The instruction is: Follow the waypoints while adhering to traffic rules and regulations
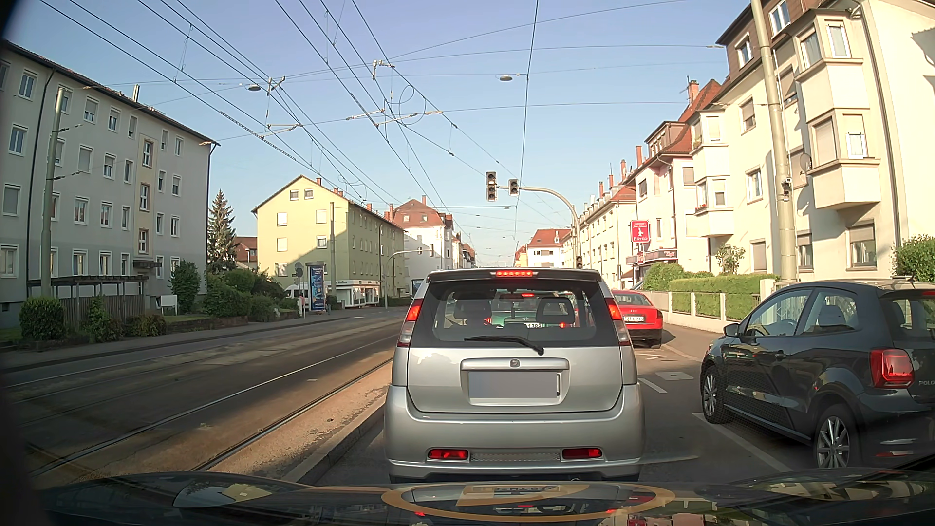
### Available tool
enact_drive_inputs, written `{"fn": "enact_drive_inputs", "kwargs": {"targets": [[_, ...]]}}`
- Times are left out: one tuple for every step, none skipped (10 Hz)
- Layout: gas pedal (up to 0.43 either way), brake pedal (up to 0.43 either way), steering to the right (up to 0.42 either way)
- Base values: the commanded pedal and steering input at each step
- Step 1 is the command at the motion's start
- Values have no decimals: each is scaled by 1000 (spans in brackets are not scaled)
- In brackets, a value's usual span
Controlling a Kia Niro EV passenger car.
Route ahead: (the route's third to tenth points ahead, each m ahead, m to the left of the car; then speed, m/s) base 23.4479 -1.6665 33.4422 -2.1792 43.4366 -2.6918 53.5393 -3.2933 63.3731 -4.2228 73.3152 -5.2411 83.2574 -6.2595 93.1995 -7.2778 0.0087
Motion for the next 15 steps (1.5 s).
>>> {"fn": "enact_drive_inputs", "kwargs": {"targets": [[0,177,-2],[0,177,-2],[0,177,-2],[0,177,-2],[0,177,-2],[0,177,-2],[0,177,-2],[0,177,-2],[0,177,-2],[0,177,-2],[0,177,-2],[0,177,-2],[0,177,-2],[0,177,-2],[0,177,-2]]}}
